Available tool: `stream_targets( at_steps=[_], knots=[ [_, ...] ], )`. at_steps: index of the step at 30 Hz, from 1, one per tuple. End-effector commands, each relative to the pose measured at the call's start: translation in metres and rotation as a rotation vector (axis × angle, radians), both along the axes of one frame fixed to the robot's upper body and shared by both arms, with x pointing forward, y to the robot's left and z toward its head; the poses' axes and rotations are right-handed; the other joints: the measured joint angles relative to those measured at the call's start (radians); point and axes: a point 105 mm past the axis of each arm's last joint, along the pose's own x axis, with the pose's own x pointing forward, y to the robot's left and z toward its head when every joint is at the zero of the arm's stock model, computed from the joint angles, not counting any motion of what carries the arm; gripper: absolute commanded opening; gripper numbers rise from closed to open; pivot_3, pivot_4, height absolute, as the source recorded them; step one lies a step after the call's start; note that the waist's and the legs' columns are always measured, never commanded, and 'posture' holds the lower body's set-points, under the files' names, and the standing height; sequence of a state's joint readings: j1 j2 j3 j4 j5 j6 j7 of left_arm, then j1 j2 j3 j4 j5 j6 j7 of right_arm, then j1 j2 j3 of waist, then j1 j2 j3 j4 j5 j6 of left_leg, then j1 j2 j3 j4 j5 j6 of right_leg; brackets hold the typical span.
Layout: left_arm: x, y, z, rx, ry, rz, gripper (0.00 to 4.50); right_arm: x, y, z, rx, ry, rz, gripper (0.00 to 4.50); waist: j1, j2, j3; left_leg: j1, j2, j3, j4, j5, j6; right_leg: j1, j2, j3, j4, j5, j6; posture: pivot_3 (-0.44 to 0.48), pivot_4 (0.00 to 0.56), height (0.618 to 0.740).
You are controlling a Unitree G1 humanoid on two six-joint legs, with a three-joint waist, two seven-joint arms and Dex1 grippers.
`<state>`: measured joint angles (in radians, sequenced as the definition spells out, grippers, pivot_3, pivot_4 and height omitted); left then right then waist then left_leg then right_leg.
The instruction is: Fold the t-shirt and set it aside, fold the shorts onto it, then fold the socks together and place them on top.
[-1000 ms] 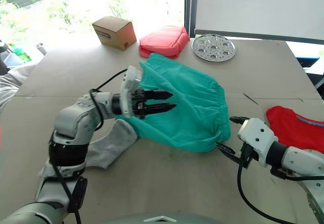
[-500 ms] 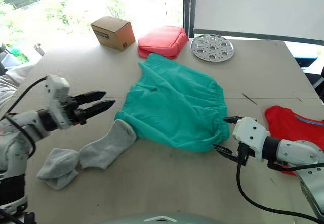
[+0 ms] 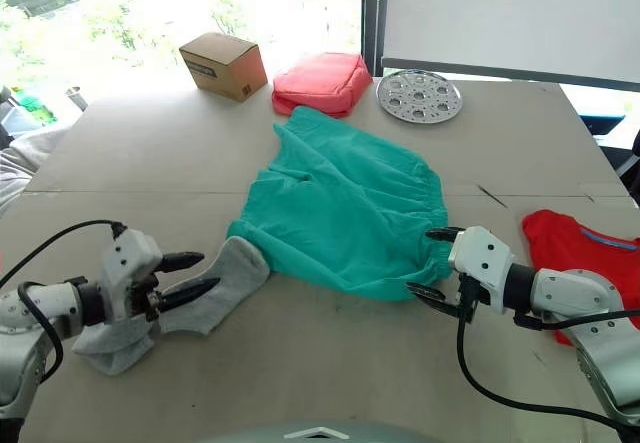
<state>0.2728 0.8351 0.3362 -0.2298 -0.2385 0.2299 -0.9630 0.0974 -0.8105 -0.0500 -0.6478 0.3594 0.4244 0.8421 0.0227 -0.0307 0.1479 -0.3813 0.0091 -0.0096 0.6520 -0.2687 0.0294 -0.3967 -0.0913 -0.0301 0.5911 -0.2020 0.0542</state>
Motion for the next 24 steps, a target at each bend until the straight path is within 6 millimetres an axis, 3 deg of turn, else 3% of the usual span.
stream_targets(
  at_steps=[1, 7, 11, 15, 20, 22, 24],
  knots=[
    [0.0, 0.03, 0.001, 0.152, -0.099, 0.082, 2.93, 0.002, 0.004, 0.008, 0.008, -0.04, 0.02, 4.5, -0.002, 0.0, 0.0, 0.0, 0.0, 0.0, 0.0, 0.0, 0.0, 0.0, 0.0, 0.0, 0.0, 0.0, 0.0, 0.0, 0.15, 0.739],
    [-0.008, 0.091, 0.013, 0.112, -0.164, 0.409, 2.93, 0.008, 0.006, 0.004, 0.003, -0.039, 0.035, 4.5, -0.008, 0.0, 0.0, 0.0, 0.001, 0.001, 0.0, 0.0, 0.0, 0.0, -0.001, -0.002, 0.0, 0.0, 0.001, 0.0, 0.15, 0.739],
    [-0.013, 0.103, 0.027, -0.052, -0.19, 0.531, 2.93, 0.01, 0.007, 0.004, 0.006, -0.04, 0.043, 4.5, -0.006, 0.0, -0.001, 0.0, 0.001, 0.0, 0.0, 0.0, 0.001, -0.001, 0.0, -0.003, 0.0, -0.001, 0.001, 0.0, 0.15, 0.739],
    [-0.015, 0.034, 0.052, -0.374, -0.114, 0.258, 2.93, 0.012, 0.007, 0.003, 0.002, -0.035, 0.055, 4.5, -0.002, -0.002, -0.001, -0.001, 0.001, -0.001, 0.001, 0.0, -0.001, -0.001, -0.001, -0.004, 0.0, 0.0, 0.0, 0.0, 0.15, 0.739],
    [-0.035, -0.043, 0.041, -0.501, 0.142, -0.032, 2.93, 0.013, 0.007, 0.003, 0.002, -0.038, 0.054, 4.5, -0.008, 0.001, 0.0, 0.0, 0.001, 0.001, 0.001, -0.001, -0.002, 0.0, 0.001, -0.003, 0.001, 0.0, 0.0, 0.0, 0.15, 0.739],
    [-0.038, -0.065, 0.036, -0.517, 0.199, -0.099, 2.93, 0.012, 0.008, 0.003, 0.003, -0.039, 0.054, 4.5, -0.008, 0.001, 0.0, 0.0, 0.0, 0.002, 0.001, 0.001, 0.001, 0.0, 0.003, -0.003, 0.001, 0.0, 0.0, 0.0, 0.15, 0.739],
    [-0.037, -0.08, 0.033, -0.545, 0.232, -0.135, 2.17, 0.011, 0.008, 0.004, 0.004, -0.04, 0.052, 4.5, -0.006, 0.001, -0.001, 0.0, 0.0, 0.002, 0.001, 0.001, 0.001, 0.0, 0.004, -0.002, 0.001, 0.0, 0.0, 0.0, 0.15, 0.739]
  ],
)
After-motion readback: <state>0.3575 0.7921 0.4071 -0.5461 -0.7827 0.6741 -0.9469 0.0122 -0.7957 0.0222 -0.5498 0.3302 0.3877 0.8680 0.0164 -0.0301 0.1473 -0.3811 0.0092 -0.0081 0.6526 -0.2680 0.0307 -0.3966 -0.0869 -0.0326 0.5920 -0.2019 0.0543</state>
